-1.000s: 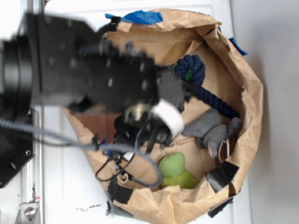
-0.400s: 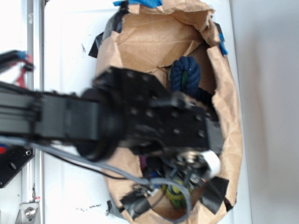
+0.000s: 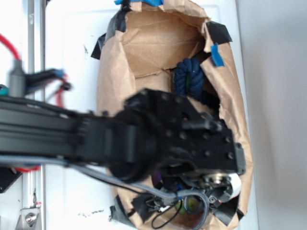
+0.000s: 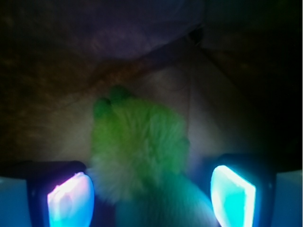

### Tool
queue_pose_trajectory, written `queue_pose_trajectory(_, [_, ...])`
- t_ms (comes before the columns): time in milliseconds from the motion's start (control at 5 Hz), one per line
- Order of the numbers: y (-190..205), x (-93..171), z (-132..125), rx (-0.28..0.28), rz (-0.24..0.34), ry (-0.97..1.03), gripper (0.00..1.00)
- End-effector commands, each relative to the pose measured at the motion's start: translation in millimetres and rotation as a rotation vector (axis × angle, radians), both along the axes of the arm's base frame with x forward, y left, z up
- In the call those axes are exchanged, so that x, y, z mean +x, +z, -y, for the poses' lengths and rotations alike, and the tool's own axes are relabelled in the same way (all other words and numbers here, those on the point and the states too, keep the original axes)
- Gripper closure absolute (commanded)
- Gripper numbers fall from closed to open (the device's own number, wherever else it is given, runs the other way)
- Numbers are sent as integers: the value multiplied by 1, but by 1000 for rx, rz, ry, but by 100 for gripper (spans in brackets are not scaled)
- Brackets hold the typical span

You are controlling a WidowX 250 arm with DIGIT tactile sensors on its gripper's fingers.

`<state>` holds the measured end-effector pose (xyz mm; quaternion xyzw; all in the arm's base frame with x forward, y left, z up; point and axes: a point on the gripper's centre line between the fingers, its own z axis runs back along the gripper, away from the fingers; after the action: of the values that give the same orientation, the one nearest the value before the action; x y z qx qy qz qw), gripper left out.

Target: Grab the green animal.

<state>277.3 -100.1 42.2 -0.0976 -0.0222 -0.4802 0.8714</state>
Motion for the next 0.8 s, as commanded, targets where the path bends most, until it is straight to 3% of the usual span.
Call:
queue_pose_trajectory(0, [-16,-20,36,55,-44,-147,0])
queue_pose_trajectory(200, [-11,-20,34,31,-30,-137,100])
queue_pose_trajectory(600, [37,-18,6,-25,61,-51,100])
